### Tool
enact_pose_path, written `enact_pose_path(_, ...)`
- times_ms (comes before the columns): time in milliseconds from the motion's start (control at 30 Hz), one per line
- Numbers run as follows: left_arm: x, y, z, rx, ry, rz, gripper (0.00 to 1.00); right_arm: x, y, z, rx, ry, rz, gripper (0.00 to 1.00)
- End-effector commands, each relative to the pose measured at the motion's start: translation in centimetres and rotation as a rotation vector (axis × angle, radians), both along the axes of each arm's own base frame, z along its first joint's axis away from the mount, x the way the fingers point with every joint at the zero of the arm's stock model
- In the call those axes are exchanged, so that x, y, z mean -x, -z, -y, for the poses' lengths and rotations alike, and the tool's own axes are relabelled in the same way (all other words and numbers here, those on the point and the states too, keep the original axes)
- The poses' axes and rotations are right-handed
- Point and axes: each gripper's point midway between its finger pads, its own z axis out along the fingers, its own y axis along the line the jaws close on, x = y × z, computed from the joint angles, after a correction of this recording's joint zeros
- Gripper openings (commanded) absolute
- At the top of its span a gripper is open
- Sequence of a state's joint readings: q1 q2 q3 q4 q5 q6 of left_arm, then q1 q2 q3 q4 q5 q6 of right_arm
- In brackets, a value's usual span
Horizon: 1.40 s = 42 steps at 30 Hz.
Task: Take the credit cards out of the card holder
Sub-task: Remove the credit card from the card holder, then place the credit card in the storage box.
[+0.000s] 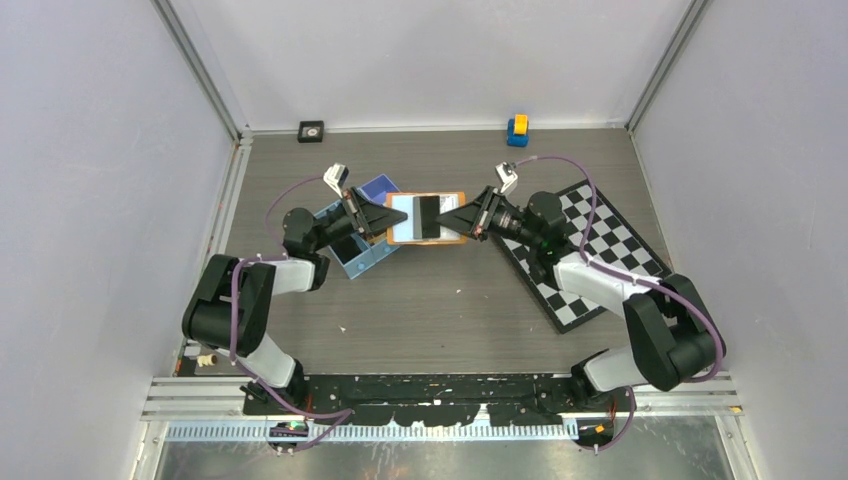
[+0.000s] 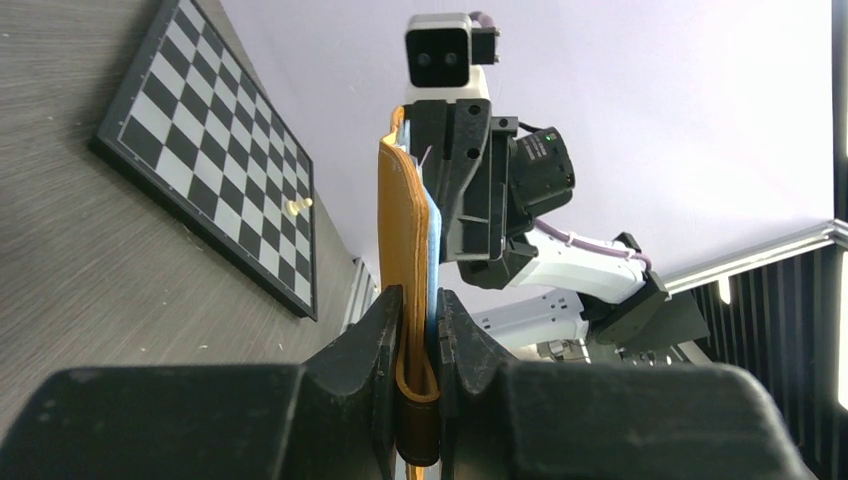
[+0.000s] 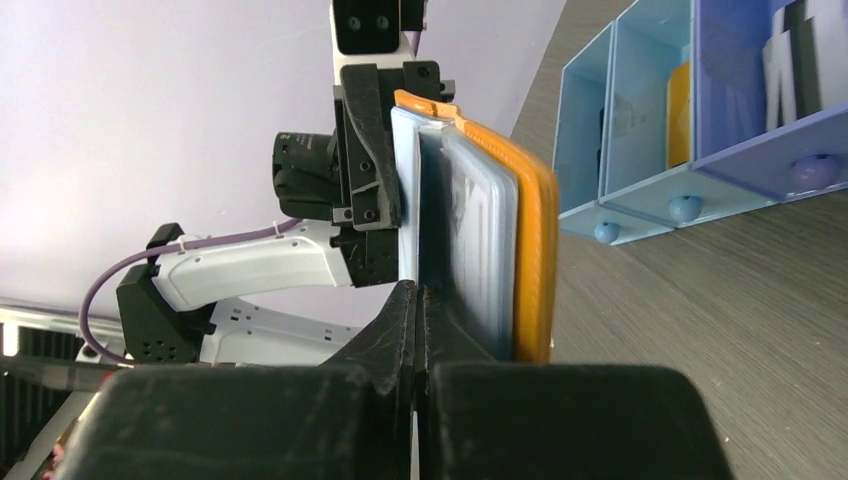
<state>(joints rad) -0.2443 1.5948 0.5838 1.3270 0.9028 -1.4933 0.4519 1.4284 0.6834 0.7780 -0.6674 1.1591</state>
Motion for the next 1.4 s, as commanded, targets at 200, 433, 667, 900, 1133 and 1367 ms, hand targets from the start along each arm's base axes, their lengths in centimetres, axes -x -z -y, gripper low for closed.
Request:
enact_pose_path(200, -0.7, 0.0, -2.1, -0.039, -0.095, 0.02, 0.0, -1.7, -0.3, 2.5, 0.017, 0.127, 0.022, 0.01)
enact_pose_path(433, -1.8, 2.2, -4.3, -0.149, -0.207, -0.052, 0.0, -1.8, -0.5, 2.9, 0.018, 0.14, 0.027, 0.01)
enact_pose_path(667, -1.9, 1.2, -8.6, -0.272, -0.423, 0.007, 0.0, -2.0, -0.4, 2.8, 0.057, 0.136, 0.034, 0.0)
enact_pose_path(900, 0.4, -1.9, -14.6, -0.511, -0.781, 0.117, 0.0, -3.0, 1.5, 0.6, 0.197, 0.08, -0.02, 0.01)
enact_pose_path(1133, 2.2, -3.5, -18.1, -0.489, -1.015, 0.154, 0.0, -4.8, 4.0, -3.6, 0.388, -0.034, -0.063, 0.01)
enact_pose_path(1367, 3.2, -4.0, -19.0, -0.456, -1.081, 0.182, 0.0, -6.6, 6.8, -7.6, 0.534, -0.112, -0.072, 0.01)
